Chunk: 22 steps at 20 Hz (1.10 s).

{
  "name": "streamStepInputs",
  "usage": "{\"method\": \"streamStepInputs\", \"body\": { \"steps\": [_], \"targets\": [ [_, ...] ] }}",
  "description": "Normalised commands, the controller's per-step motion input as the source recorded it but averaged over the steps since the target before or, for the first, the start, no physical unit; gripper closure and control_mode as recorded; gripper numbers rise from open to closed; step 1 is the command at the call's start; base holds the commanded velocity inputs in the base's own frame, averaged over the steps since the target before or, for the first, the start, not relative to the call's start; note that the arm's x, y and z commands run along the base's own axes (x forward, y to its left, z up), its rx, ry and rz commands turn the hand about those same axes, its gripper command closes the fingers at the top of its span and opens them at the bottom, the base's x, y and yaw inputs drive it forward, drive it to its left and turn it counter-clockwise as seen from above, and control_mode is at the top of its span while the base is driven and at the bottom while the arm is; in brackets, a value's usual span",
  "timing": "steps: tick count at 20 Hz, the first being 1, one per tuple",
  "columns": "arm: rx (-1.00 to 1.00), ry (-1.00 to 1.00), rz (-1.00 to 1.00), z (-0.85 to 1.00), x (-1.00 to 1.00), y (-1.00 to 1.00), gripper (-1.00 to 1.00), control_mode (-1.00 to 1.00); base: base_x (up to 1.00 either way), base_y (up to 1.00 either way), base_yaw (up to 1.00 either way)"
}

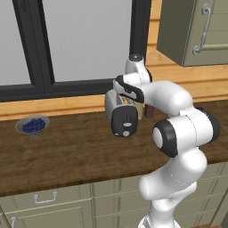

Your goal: Start the toaster. Once the lever pops up, take the bread to the plate on the dining counter.

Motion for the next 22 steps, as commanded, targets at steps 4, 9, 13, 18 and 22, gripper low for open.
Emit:
{"method": "streamStepInputs", "body": {
  "steps": [4,9,13,18,22],
  "targets": [
    [0.0,0.0,0.0,0.0,0.0,0.0,-1.0,-1.0,0.0,0.0,0.0],
    [0.0,0.0,0.0,0.0,0.0,0.0,-1.0,-1.0,0.0,0.0,0.0],
    [0.0,0.0,0.0,0.0,0.0,0.0,-1.0,-1.0,0.0,0.0,0.0],
    [0.0,0.0,0.0,0.0,0.0,0.0,-1.0,-1.0,0.0,0.0,0.0],
    [0.0,0.0,0.0,0.0,0.0,0.0,-1.0,-1.0,0.0,0.0,0.0]
  ]
}}
